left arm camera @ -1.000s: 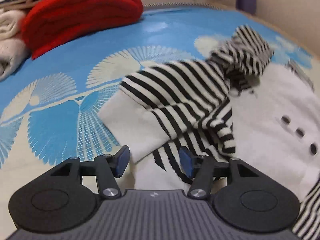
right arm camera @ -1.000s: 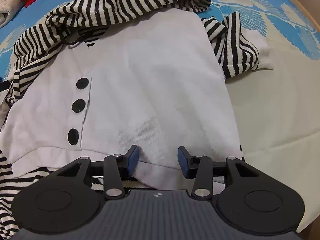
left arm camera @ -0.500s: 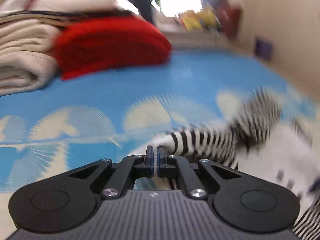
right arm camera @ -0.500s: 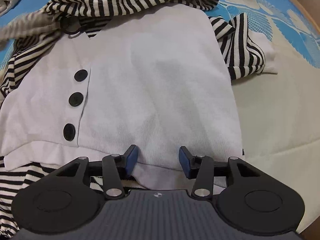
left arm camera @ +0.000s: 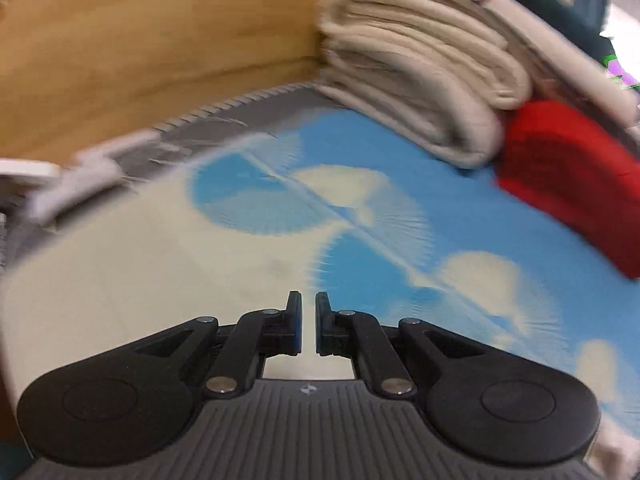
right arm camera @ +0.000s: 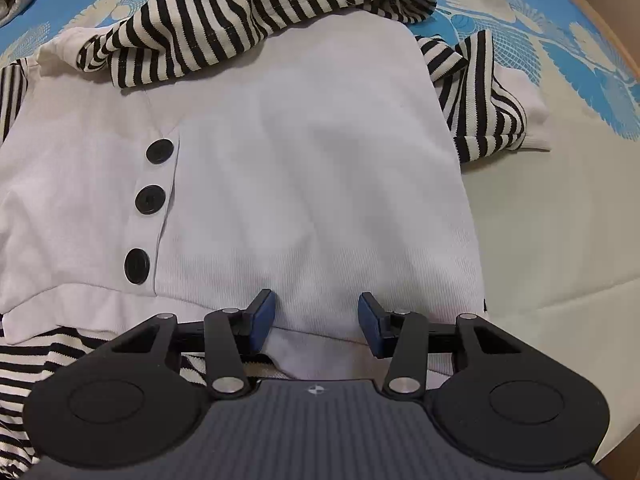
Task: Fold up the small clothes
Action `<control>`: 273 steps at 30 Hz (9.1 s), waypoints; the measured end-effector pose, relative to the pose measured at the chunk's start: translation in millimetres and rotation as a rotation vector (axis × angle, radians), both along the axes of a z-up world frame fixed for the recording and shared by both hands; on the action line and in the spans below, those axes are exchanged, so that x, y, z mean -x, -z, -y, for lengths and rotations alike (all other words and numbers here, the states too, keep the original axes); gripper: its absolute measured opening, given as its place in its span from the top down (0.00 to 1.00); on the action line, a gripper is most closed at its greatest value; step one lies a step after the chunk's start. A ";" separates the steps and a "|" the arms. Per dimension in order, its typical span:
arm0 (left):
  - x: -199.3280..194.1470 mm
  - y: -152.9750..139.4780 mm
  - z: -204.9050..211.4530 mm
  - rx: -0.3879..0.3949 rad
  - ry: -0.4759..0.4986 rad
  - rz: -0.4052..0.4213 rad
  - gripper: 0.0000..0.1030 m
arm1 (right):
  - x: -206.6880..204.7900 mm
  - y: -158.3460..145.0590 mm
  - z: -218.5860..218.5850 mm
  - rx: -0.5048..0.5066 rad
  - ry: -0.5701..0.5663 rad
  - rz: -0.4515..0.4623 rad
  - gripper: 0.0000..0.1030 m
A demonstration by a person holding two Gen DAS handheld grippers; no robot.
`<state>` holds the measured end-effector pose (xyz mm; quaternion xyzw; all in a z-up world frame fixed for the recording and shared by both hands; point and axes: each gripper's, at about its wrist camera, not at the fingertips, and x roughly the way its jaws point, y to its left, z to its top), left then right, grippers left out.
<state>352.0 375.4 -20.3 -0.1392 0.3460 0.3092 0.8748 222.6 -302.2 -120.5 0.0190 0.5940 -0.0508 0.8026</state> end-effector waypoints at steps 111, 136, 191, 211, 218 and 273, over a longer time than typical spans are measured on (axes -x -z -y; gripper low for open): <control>-240.7 85.6 481.8 -0.078 1.257 -0.268 0.99 | -88.0 -24.8 111.0 -0.351 0.429 0.195 0.38; -324.7 155.5 609.8 -0.128 1.433 -0.417 0.21 | -93.7 4.5 115.7 -0.313 0.415 0.088 0.37; 107.4 114.0 277.9 0.143 0.920 -0.435 0.60 | -29.6 -63.7 132.0 -0.380 0.407 0.209 0.38; 188.5 151.5 254.5 0.230 0.763 -0.594 0.51 | 145.1 -24.6 115.4 -0.272 0.444 -0.030 0.43; 213.1 129.5 222.2 0.368 0.717 -0.435 0.92 | 151.3 -32.8 109.5 -0.300 0.346 0.006 0.98; 232.7 144.8 258.1 0.230 0.811 -0.491 0.75 | 163.2 -22.9 76.5 -0.148 0.128 -0.035 0.47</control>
